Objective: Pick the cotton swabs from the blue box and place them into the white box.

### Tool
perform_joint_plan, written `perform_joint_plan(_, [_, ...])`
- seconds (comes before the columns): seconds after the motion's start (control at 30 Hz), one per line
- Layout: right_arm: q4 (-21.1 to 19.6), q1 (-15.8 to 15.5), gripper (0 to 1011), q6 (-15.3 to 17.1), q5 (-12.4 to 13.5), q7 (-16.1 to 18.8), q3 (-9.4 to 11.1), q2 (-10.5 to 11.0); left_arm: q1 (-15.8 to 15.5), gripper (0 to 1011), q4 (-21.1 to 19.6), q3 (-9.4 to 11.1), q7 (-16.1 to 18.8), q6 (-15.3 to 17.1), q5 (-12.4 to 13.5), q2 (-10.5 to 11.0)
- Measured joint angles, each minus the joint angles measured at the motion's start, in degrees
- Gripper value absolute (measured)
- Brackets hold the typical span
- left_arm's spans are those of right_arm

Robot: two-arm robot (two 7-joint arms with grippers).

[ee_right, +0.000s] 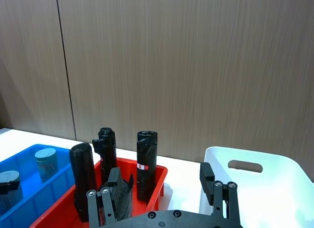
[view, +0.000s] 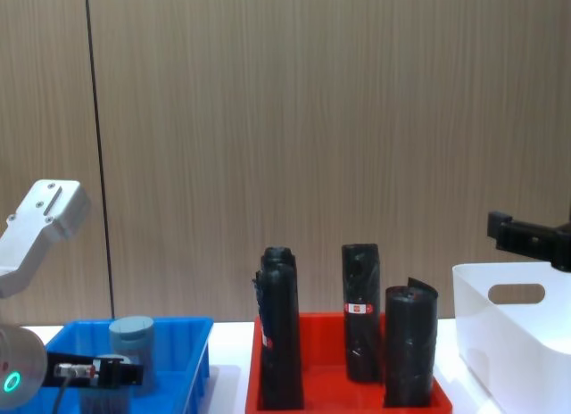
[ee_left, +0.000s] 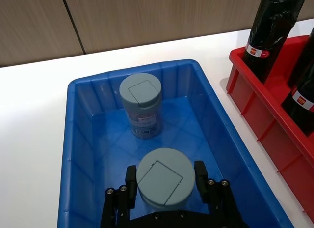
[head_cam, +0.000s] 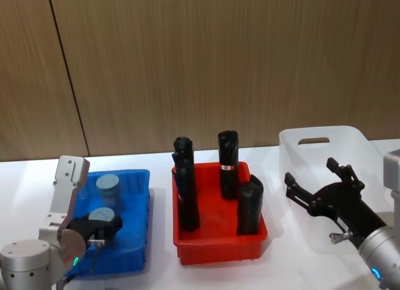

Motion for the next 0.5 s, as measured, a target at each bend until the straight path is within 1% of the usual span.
perform_joint_plan(0.03, [0.0,0.0,1002,-0.01,0.0,0.0,0.0,0.0,0.03,715,0.04,-0.01,-0.09,-0.14,0.05,0.0])
perform_joint_plan(0.1, [0.0,0.0,1002,0.0,0.0,0.0,0.0,0.0,0.08,671,0.05,-0.03,-0.16,-0.27,0.09,-0.01])
perform_joint_plan(0.33, [0.0,0.0,1002,0.0,0.0,0.0,0.0,0.0,0.55,670,-0.32,-0.11,-0.25,-1.08,0.25,0.03])
perform_joint_plan(0.5, [0.0,0.0,1002,0.0,0.0,0.0,0.0,0.0,1.15,670,-1.75,-0.18,-0.53,-1.94,0.58,0.29])
